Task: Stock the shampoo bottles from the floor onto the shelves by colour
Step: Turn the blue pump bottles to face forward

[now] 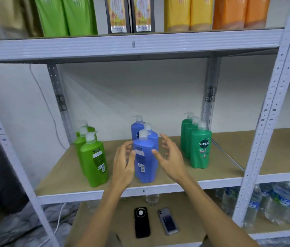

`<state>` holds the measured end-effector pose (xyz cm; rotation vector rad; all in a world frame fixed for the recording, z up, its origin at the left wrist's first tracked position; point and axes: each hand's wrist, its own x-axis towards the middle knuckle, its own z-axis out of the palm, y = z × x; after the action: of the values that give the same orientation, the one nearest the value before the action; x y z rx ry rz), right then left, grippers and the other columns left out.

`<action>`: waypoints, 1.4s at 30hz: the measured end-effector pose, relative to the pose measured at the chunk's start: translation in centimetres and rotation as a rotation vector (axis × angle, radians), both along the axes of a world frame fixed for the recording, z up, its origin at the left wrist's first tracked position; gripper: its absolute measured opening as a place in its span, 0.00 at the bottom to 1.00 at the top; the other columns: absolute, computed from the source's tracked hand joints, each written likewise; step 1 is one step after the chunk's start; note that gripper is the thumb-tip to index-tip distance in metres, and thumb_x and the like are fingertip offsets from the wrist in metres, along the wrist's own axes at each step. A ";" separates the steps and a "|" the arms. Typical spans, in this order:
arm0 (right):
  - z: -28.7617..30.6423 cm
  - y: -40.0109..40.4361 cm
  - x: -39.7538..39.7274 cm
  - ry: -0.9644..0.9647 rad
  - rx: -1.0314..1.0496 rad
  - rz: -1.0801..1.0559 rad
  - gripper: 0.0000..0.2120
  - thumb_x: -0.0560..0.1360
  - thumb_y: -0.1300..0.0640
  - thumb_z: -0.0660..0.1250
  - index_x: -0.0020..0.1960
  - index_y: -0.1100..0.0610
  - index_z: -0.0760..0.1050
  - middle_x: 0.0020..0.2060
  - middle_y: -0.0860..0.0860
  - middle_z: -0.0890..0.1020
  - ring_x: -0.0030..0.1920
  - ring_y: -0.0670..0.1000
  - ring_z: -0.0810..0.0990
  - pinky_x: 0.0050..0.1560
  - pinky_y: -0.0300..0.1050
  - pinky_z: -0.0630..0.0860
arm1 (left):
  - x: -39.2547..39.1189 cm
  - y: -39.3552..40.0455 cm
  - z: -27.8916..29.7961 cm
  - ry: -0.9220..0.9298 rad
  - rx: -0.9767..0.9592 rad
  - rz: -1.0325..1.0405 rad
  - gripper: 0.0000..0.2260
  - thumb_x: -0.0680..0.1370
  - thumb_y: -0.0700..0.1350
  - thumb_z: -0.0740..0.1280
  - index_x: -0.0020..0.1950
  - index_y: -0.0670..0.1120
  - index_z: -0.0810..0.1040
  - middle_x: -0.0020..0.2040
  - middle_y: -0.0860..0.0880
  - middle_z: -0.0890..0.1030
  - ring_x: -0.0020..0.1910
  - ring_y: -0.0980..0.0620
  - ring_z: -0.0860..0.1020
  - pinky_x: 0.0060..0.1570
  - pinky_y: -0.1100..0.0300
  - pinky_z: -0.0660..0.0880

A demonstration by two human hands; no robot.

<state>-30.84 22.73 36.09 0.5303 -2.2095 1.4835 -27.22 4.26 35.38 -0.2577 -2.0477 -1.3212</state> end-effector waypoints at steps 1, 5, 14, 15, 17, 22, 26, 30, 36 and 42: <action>-0.2 -0.6 -0.3 -0.004 0.003 0.020 0.32 0.77 0.45 0.71 0.78 0.46 0.64 0.69 0.46 0.74 0.69 0.47 0.73 0.69 0.53 0.73 | -0.1 -0.6 -0.3 -0.027 0.010 0.007 0.18 0.79 0.58 0.57 0.68 0.58 0.70 0.63 0.52 0.76 0.60 0.66 0.74 0.57 0.67 0.70; -1.9 -2.8 -1.8 -0.008 0.032 0.054 0.37 0.76 0.44 0.72 0.80 0.42 0.58 0.70 0.48 0.72 0.69 0.43 0.69 0.65 0.38 0.68 | -1.3 -1.9 -1.6 -0.108 0.053 -0.024 0.22 0.80 0.59 0.56 0.74 0.59 0.67 0.73 0.55 0.71 0.68 0.69 0.68 0.67 0.66 0.65; -5.6 -5.5 -4.1 0.044 -0.136 -0.004 0.40 0.73 0.50 0.78 0.79 0.41 0.61 0.66 0.45 0.73 0.65 0.39 0.72 0.63 0.32 0.71 | -5.8 -2.1 -4.6 -0.069 0.143 -0.107 0.24 0.80 0.60 0.55 0.76 0.58 0.65 0.76 0.60 0.68 0.76 0.60 0.65 0.74 0.55 0.62; -5.7 -5.4 -4.1 0.066 -0.146 -0.004 0.39 0.73 0.50 0.78 0.78 0.42 0.62 0.66 0.43 0.74 0.66 0.42 0.73 0.63 0.36 0.72 | -6.4 -2.0 -4.6 -0.064 0.155 -0.117 0.24 0.80 0.59 0.55 0.76 0.58 0.65 0.76 0.59 0.68 0.76 0.60 0.65 0.74 0.54 0.63; -5.9 -5.3 -4.3 0.087 -0.139 -0.005 0.39 0.72 0.52 0.79 0.77 0.44 0.64 0.67 0.40 0.74 0.66 0.45 0.74 0.63 0.41 0.74 | -7.4 -1.6 -4.3 -0.049 0.171 -0.145 0.24 0.81 0.58 0.55 0.77 0.56 0.65 0.76 0.57 0.69 0.75 0.58 0.66 0.73 0.54 0.64; -5.8 -4.2 -4.6 0.083 -0.137 0.011 0.38 0.70 0.55 0.80 0.76 0.44 0.67 0.65 0.35 0.76 0.64 0.49 0.77 0.59 0.51 0.78 | -8.7 -1.0 -4.0 0.004 0.167 -0.199 0.24 0.81 0.55 0.56 0.77 0.52 0.65 0.74 0.56 0.71 0.74 0.58 0.69 0.69 0.61 0.67; -5.8 -3.1 -4.7 0.081 -0.135 0.003 0.38 0.69 0.56 0.81 0.75 0.44 0.69 0.63 0.36 0.77 0.62 0.49 0.79 0.57 0.51 0.79 | -9.2 -0.5 -3.8 0.007 0.204 -0.234 0.24 0.80 0.54 0.57 0.76 0.52 0.65 0.73 0.59 0.71 0.71 0.61 0.71 0.64 0.70 0.68; -5.5 -1.6 -4.7 0.088 -0.146 -0.004 0.38 0.68 0.56 0.82 0.74 0.46 0.70 0.62 0.41 0.79 0.61 0.50 0.80 0.57 0.49 0.79 | -10.0 0.1 -3.9 0.007 0.191 -0.241 0.25 0.81 0.54 0.57 0.78 0.49 0.65 0.75 0.55 0.70 0.74 0.57 0.69 0.67 0.67 0.67; -5.7 0.2 -4.5 0.126 -0.159 -0.035 0.37 0.68 0.55 0.82 0.74 0.46 0.71 0.62 0.40 0.79 0.61 0.49 0.80 0.56 0.50 0.80 | -11.2 0.9 -4.7 -0.025 0.185 -0.256 0.25 0.82 0.52 0.58 0.79 0.49 0.64 0.77 0.52 0.69 0.76 0.50 0.67 0.74 0.43 0.65; -6.0 1.9 -5.1 0.206 -0.101 -0.094 0.37 0.69 0.51 0.81 0.75 0.50 0.70 0.65 0.44 0.77 0.63 0.48 0.78 0.59 0.51 0.79 | -12.3 1.8 -4.8 -0.058 0.252 -0.314 0.25 0.83 0.45 0.60 0.80 0.48 0.61 0.79 0.52 0.66 0.77 0.51 0.66 0.75 0.45 0.66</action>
<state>-35.90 24.62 30.07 0.5144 -1.9640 1.4154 -39.52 6.07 30.60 -0.4438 -1.9161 -1.7791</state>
